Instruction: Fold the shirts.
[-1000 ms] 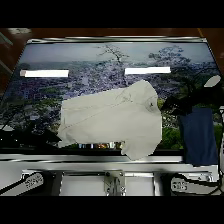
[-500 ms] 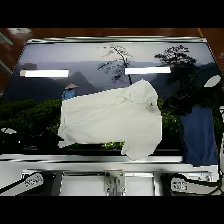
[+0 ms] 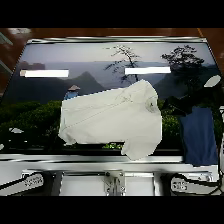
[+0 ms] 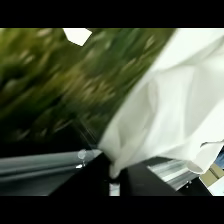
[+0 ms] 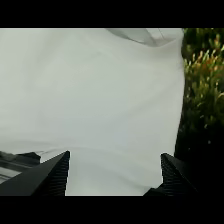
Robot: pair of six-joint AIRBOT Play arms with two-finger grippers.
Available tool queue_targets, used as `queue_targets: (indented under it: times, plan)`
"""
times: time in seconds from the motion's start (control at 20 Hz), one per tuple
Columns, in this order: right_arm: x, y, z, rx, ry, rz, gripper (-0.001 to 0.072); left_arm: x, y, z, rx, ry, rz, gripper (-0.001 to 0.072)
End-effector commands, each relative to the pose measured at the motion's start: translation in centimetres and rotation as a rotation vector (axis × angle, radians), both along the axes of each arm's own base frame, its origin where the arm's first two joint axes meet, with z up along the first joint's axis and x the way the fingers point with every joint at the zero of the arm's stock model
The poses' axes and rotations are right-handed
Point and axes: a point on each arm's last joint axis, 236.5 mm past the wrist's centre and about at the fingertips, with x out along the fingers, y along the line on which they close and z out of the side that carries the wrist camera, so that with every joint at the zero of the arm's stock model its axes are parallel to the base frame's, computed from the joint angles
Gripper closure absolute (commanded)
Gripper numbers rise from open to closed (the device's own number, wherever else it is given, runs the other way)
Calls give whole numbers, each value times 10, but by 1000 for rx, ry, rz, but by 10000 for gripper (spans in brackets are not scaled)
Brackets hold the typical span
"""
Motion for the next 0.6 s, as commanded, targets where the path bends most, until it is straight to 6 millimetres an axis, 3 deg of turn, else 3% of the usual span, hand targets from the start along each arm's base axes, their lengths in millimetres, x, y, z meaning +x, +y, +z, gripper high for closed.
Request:
queue_targets:
  times: [0.0, 0.15, 0.4, 0.55]
  plan:
    - [-3, 1, 0, 2, 16, -2, 31, 11, -7, -9, 42, -36, -22, 663]
    - [-14, -10, -10, -44, 53, 11, 30, 10, -9, 1, 25, -57, -77, 667]
    - [-62, 0, -54, 118, 200, -109, 31, 33, 7, 37, 129, -237, -132, 667]
    - [-93, 2, -80, 102, 286, -119, 31, 39, 7, 55, 152, -306, -140, 667]
